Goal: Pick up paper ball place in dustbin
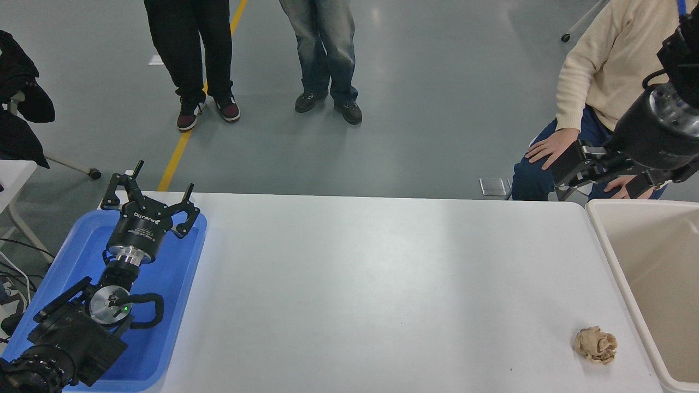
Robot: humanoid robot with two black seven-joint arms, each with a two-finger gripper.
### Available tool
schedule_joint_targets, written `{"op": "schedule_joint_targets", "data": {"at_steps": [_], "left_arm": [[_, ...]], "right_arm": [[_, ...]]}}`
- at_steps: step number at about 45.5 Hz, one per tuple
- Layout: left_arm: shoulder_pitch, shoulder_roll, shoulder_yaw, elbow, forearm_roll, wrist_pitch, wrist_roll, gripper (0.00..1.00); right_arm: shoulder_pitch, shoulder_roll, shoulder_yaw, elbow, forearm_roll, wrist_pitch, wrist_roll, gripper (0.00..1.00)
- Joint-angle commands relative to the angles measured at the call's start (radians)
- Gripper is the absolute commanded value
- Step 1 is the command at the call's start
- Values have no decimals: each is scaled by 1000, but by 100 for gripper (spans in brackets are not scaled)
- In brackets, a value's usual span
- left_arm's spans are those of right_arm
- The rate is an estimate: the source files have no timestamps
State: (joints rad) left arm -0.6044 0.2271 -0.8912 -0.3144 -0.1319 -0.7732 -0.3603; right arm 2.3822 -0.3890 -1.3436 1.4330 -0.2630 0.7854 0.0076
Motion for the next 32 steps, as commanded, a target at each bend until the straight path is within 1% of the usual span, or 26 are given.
{"op": "schedule_joint_targets", "data": {"at_steps": [1,32], "left_arm": [[0,0,0,0,0,2,-2,100],[1,1,0,1,0,0,0,100]], "right_arm": [[0,-1,0,0,1,0,0,100],[12,-1,8,0,-1,0,0,100]]}}
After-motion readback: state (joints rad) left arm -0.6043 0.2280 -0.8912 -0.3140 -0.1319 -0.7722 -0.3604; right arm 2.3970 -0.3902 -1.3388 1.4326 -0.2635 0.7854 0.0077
